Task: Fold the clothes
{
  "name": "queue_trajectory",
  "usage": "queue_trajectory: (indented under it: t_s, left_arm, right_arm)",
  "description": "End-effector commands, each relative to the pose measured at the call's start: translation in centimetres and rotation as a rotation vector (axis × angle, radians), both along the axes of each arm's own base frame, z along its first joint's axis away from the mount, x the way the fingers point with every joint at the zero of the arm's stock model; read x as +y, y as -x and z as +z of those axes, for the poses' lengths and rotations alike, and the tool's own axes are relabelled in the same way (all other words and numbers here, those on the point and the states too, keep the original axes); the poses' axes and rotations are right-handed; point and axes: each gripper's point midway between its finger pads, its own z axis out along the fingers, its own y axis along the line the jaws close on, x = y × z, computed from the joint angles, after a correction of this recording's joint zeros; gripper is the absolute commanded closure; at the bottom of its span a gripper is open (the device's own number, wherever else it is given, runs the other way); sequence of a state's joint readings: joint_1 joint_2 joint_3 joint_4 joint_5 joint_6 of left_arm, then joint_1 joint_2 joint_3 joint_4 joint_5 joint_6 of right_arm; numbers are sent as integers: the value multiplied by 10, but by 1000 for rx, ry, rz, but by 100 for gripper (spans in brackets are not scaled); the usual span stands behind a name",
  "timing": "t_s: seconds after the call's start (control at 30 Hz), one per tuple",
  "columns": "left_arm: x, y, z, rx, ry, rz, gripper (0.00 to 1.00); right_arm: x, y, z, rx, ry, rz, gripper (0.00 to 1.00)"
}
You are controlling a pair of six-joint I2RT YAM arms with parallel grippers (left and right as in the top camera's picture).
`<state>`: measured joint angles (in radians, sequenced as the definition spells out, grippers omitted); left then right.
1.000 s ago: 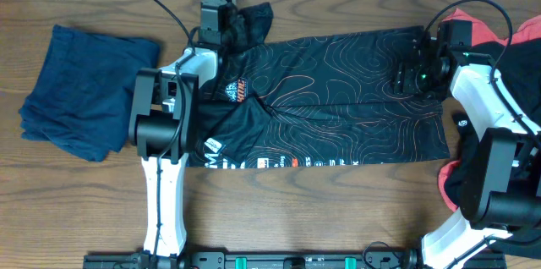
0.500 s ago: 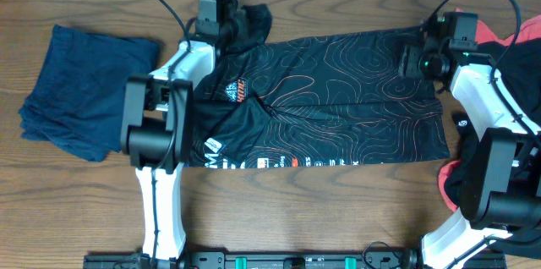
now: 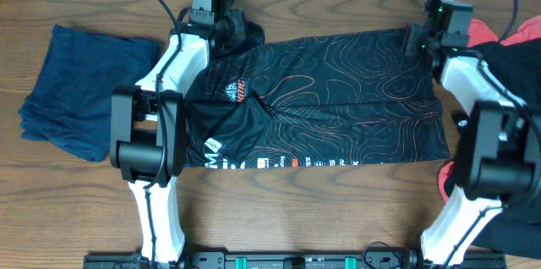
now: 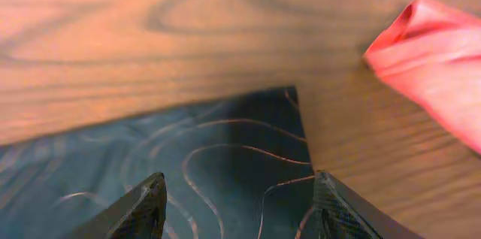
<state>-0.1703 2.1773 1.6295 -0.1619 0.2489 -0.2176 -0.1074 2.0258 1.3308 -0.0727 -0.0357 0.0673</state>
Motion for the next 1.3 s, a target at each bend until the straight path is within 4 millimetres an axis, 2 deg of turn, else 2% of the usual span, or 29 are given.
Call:
queue_trajectory:
  t_s: [0.0, 0.13, 0.27, 0.53, 0.7, 0.73, 0.77, 0.8, 0.83, 0.87, 1.07, 1.13, 1.27]
  left_arm:
    - [4, 4, -1, 32, 4, 9, 94]
    - [4, 9, -5, 58, -1, 9, 94]
    - [5, 9, -6, 62, -2, 10, 94]
    - [5, 9, -6, 62, -2, 10, 94]
    - [4, 10, -6, 62, -2, 9, 94]
    - [4, 10, -6, 63, -1, 9, 94]
    - [5, 10, -6, 64, -2, 9, 94]
    - [5, 10, -7, 65, -2, 9, 94]
    - [4, 10, -7, 66, -2, 9, 94]
    - [5, 10, -7, 65, -2, 9, 94]
    - [11, 8, 1, 51, -2, 18, 94]
    - [16, 7, 13, 32, 1, 27, 94]
    - [28, 8, 48, -20, 9, 48, 94]
  right_arm:
    - [-13, -22, -20, 15, 34, -33, 39]
    - [-28, -41, -25, -7, 84, -89, 37]
    - [-30, -54, -35, -18, 88, -97, 38]
    - [-28, -55, -63, 1, 55, -108, 40]
    - [-28, -55, -66, 5, 55, -109, 43]
    - [-28, -56, -66, 1, 56, -110, 44]
    - [-29, -56, -65, 0, 56, -110, 51]
    - [-29, -56, -65, 0, 56, -110, 68]
    - [-29, -56, -66, 1, 56, -110, 91]
    - [-28, -55, -66, 2, 56, -110, 99]
    - [-30, -54, -65, 8, 60, -115, 99]
    - [-35, -54, -57, -1, 71, -144, 99]
    - [-44, -54, -29, -36, 88, -169, 99]
